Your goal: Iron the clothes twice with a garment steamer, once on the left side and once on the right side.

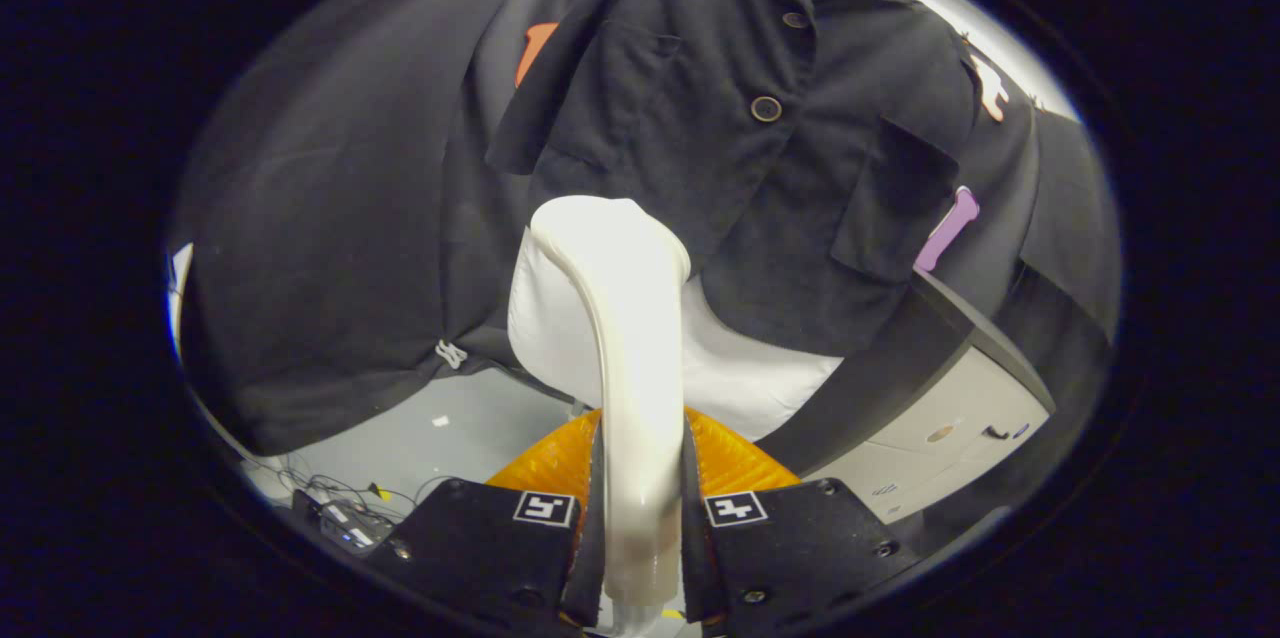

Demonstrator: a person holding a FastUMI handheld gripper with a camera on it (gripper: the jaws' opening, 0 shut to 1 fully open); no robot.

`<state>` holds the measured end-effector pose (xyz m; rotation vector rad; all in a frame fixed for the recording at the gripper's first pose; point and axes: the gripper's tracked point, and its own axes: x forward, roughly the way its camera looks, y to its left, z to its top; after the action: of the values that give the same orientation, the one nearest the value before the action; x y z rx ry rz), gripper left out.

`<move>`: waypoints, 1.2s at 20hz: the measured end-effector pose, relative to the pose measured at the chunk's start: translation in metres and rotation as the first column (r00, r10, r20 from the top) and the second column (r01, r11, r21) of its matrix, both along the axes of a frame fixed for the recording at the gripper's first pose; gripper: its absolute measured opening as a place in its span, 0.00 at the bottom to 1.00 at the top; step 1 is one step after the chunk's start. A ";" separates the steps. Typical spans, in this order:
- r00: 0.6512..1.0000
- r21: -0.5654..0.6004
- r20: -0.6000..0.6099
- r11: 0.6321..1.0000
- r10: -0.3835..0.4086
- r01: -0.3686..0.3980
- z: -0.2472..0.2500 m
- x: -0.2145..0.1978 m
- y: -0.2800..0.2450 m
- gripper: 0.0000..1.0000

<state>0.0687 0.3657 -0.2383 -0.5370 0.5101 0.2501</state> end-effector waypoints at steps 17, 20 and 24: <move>0.989 0.178 0.008 0.973 -0.150 0.146 0.093 -0.088 -0.247 0.34; 0.980 0.194 0.012 0.962 -0.198 0.192 0.103 -0.103 -0.294 0.34; 0.968 0.213 0.022 0.947 -0.252 0.241 0.116 -0.119 -0.341 0.34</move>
<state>-0.0500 0.0242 -0.1228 -0.2700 0.4912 0.0494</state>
